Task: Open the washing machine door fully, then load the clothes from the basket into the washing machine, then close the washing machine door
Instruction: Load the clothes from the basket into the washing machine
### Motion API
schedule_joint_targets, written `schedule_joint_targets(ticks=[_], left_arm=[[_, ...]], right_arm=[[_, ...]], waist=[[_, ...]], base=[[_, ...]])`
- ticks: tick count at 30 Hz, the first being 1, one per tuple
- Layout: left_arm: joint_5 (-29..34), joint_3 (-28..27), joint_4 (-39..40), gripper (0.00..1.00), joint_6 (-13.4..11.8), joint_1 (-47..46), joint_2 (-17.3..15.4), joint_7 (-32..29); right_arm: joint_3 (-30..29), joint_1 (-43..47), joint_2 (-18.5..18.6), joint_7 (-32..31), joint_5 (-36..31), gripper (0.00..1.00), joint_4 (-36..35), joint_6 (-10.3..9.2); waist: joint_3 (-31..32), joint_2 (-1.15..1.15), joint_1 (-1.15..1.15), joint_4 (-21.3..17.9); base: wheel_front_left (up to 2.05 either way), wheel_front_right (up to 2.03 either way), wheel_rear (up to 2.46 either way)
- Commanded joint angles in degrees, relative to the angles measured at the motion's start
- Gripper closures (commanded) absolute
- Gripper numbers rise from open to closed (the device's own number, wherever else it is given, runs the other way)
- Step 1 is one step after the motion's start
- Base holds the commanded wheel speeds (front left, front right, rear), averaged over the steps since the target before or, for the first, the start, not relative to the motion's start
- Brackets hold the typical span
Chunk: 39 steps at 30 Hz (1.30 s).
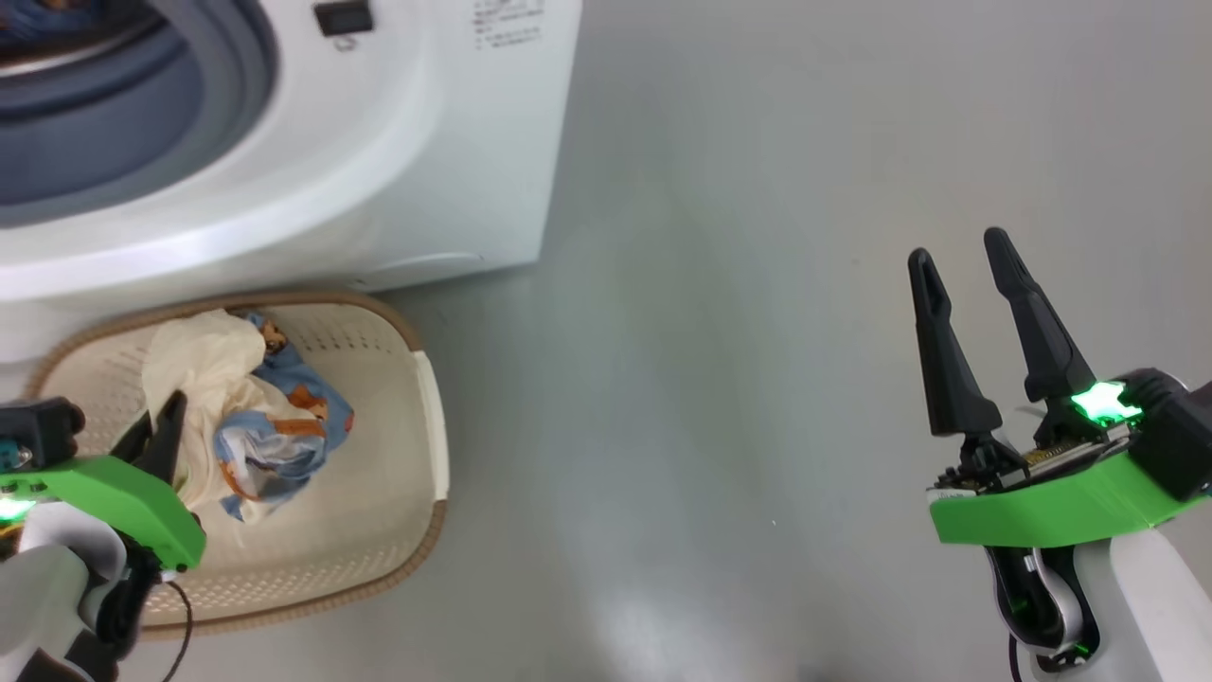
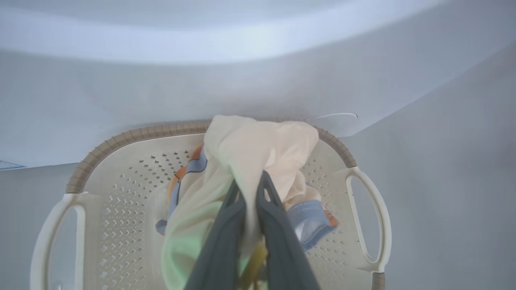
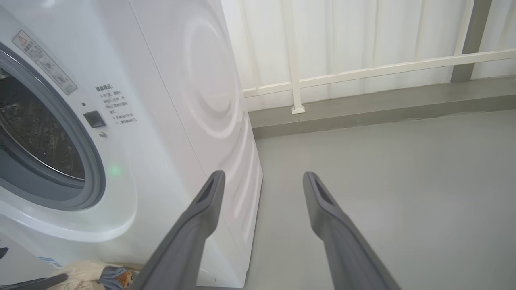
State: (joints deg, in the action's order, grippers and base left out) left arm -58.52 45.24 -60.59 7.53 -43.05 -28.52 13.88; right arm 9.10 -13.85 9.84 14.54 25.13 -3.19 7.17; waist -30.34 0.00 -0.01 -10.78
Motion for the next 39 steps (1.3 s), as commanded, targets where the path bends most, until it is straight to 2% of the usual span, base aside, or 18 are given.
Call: schedule_joint_targets(ticks=[1, 5, 10, 25, 33, 39], left_arm=[[-0.5, -2.3, 0.6, 1.0, 0.0, 1.0, -2.1, 0.9], [0.3, -6.1, 3.3, 1.0, -0.1, 2.3, -1.7, 1.1], [4.2, -13.2, 9.3, 1.0, -1.6, 6.2, -1.2, 1.1], [18.5, -34.2, 33.0, 1.0, -6.3, 22.5, 2.5, 1.1], [25.4, -42.0, 45.7, 1.0, -8.0, 31.2, 4.8, 1.1], [29.2, -45.5, 52.8, 1.0, -8.8, 36.8, 6.9, 1.1]], right_arm=[[0.7, 1.7, 0.9, 0.5, 0.0, 0.0, -1.1, 0.32], [0.1, 3.1, 1.7, 0.5, 0.3, 0.0, -0.8, 0.32], [-0.5, 4.9, 2.6, 0.5, 0.6, 0.0, -0.6, 0.32], [-2.1, 9.4, 4.7, 0.5, 1.3, 0.0, -0.5, 0.32], [-3.3, 11.7, 5.4, 0.5, 1.5, 0.0, -1.0, 0.32], [-4.4, 13.2, 5.6, 0.5, 1.6, 0.0, -1.3, 0.32]], waist=[[3.6, 0.0, 0.01, 2.3], [6.4, 0.0, 0.01, 3.4], [9.6, 0.0, 0.01, 4.4], [16.1, 0.0, 0.01, 4.6], [18.1, 0.0, 0.01, 4.6], [19.0, 0.0, 0.01, 5.2]], base=[[0.0, 0.0, 0.0], [0.0, 0.0, 0.0], [0.0, 0.0, 0.0], [0.0, 0.0, 0.0], [0.0, 0.0, 0.0], [0.0, 0.0, 0.0]])
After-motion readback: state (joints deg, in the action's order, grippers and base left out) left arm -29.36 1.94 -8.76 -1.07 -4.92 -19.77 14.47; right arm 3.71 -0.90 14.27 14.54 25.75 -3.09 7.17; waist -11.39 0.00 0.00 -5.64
